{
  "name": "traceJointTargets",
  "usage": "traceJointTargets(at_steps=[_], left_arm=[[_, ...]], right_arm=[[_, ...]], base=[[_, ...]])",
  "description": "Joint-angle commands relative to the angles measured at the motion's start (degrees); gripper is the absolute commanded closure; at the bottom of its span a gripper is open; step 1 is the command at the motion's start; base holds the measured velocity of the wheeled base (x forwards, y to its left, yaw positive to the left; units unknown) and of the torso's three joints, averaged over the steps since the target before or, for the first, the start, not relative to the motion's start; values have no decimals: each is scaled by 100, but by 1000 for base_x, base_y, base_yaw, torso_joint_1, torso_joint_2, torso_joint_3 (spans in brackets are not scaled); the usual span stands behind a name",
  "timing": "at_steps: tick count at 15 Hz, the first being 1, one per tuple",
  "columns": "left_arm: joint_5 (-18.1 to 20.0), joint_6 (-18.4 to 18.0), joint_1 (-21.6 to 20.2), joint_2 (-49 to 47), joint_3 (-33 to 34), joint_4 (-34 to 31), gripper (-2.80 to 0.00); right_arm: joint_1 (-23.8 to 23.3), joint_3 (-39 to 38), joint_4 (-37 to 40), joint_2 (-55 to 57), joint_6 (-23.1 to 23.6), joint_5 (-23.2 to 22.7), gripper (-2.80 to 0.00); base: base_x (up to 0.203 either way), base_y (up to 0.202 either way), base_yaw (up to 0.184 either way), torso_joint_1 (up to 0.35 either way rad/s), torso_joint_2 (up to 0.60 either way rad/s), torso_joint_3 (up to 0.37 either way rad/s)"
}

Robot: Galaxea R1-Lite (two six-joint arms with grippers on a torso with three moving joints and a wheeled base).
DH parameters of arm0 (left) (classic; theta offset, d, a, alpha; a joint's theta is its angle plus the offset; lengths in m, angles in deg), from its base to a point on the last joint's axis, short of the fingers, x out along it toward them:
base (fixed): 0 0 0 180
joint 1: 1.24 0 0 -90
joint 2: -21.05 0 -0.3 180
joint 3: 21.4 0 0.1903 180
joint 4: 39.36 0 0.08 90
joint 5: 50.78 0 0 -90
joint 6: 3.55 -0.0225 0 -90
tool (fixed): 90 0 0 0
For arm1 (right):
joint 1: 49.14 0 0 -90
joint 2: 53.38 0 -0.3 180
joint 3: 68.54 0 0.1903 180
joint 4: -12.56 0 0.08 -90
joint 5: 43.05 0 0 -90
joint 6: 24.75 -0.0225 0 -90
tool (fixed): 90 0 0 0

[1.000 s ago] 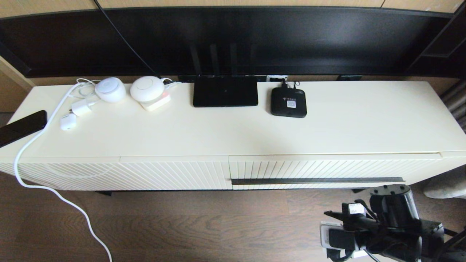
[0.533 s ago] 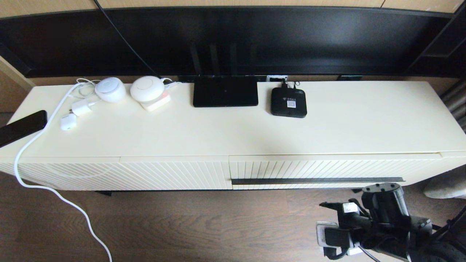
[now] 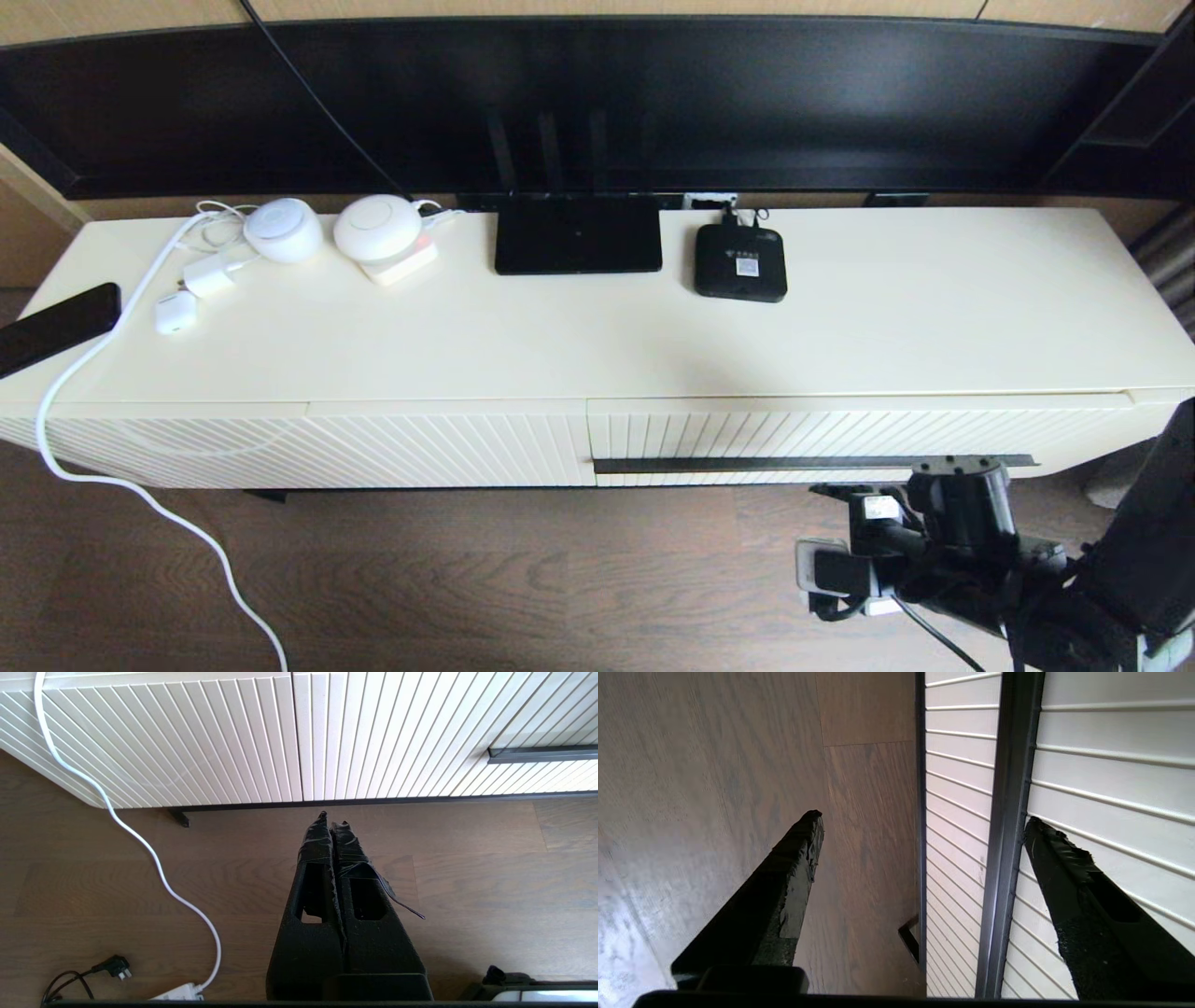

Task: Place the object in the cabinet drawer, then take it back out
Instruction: Open the drawer

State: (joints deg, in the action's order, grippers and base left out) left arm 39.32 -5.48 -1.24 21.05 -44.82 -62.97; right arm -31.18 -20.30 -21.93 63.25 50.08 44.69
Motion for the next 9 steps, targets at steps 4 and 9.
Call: traceJointTargets(at_steps=[4, 9], left_arm=[[-1, -1, 0, -9, -4, -2, 0], [-1, -1, 0, -9, 0, 3, 0]], right_arm=[[-103, 361, -146, 476, 42, -148, -280], [-164, 618, -269, 717, 50, -187, -280]], base=[[0, 0, 0, 0, 0, 0], [0, 0, 0, 0, 0, 0]])
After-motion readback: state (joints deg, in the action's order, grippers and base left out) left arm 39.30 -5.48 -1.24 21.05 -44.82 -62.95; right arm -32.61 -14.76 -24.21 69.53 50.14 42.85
